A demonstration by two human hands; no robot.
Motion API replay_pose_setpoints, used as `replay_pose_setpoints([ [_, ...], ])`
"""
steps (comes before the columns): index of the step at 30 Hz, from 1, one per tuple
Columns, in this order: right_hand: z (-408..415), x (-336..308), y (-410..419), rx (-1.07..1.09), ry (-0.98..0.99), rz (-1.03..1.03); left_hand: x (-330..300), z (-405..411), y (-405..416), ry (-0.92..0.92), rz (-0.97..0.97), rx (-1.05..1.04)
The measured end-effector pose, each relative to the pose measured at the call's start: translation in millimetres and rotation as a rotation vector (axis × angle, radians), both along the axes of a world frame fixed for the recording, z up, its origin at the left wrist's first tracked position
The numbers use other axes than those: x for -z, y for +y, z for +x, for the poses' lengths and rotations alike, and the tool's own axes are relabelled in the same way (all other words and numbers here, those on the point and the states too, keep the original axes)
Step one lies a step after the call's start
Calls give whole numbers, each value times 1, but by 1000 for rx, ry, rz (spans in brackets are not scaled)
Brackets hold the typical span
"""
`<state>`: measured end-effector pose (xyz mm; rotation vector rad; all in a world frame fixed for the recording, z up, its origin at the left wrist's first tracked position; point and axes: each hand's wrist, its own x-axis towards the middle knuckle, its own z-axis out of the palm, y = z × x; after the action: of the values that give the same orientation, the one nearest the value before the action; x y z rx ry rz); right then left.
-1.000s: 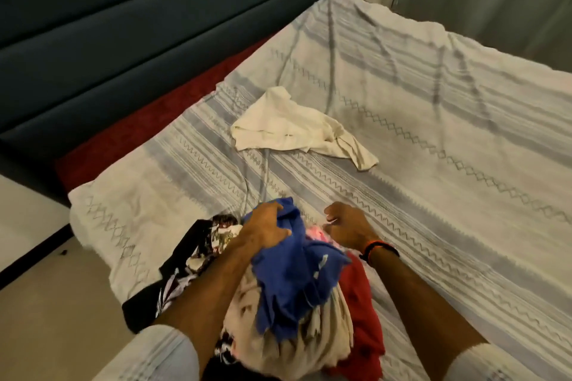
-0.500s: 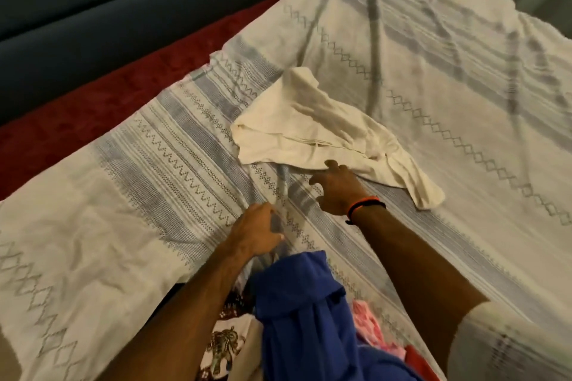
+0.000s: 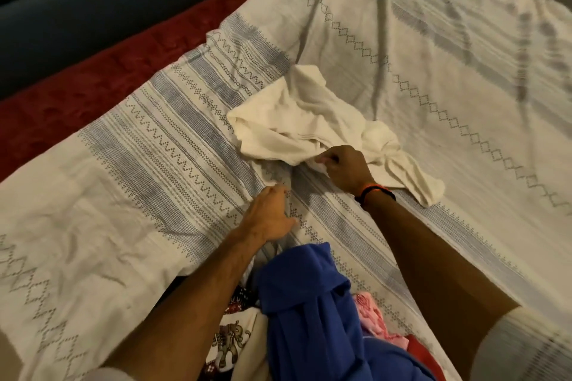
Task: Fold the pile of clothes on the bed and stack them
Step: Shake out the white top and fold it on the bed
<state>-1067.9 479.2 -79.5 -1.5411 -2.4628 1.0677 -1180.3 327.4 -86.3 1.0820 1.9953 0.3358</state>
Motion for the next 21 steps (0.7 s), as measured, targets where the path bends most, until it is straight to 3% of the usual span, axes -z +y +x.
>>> replay_pose_setpoints([
  [4, 14, -14, -32, -21, 215, -200, -15, 6, 9, 23, 68, -37],
  [11, 41, -88, -122, 224, 537, -548, -84, 39, -29, 58, 168, -66],
  [15, 55, -112, -154, 108, 483, -472, -100, 49, -59, -5, 294, -63],
  [17, 73, -140, -178, 145, 530, -406, -127, 62, -86, -1, 323, -10],
  [21, 99, -169, -202, 175, 582, -251, -157, 79, -118, -24, 392, -112],
])
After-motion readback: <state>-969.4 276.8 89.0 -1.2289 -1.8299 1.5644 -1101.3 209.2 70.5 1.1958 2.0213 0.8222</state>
